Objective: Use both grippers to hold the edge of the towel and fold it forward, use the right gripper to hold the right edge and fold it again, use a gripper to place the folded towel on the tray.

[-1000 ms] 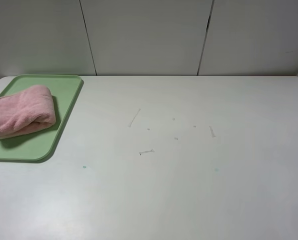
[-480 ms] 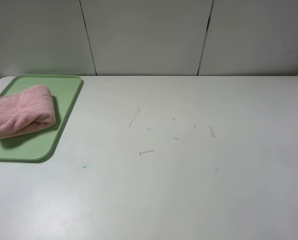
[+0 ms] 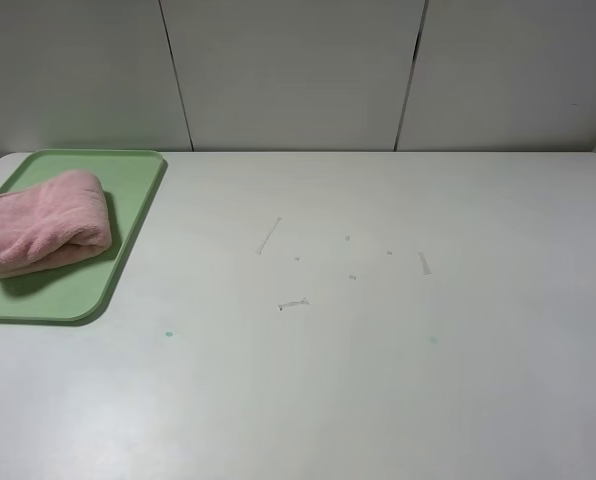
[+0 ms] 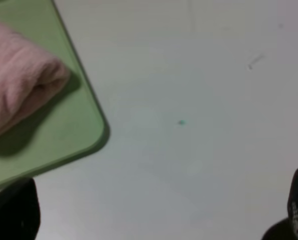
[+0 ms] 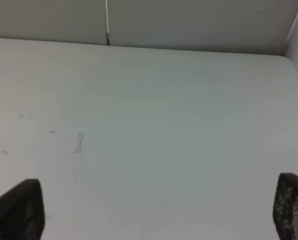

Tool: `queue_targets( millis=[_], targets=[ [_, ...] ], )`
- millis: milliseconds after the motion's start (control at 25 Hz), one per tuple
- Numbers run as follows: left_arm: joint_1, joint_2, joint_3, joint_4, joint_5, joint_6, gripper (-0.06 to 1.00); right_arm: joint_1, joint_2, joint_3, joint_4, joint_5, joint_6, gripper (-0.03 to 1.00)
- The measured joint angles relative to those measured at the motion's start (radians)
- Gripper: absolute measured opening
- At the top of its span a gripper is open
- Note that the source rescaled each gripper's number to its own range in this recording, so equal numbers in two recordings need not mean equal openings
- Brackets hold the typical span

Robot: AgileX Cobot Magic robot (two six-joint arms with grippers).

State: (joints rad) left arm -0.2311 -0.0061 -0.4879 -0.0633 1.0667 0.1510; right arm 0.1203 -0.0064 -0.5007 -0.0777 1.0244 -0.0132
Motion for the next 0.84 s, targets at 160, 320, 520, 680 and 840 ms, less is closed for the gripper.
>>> queue_targets(
  millis=[160,320,520,680,840],
  targets=[
    [0.0,-0.001,0.0,0.02,0.0,-0.021,0.99,0.0,0.0,0.0,0.0,0.0,0.0,1.0],
    [0.0,-0.002,0.0,0.02,0.0,-0.025,0.98,0.0,0.0,0.0,0.0,0.0,0.0,1.0],
    [0.0,-0.002,0.0,0.02,0.0,-0.028,0.99,0.0,0.0,0.0,0.0,0.0,0.0,1.0],
    [0.0,-0.002,0.0,0.02,0.0,-0.028,0.99,0.0,0.0,0.0,0.0,0.0,0.0,1.0],
    [0.0,-0.002,0.0,0.02,0.0,-0.028,0.99,0.0,0.0,0.0,0.0,0.0,0.0,1.0]
  ],
)
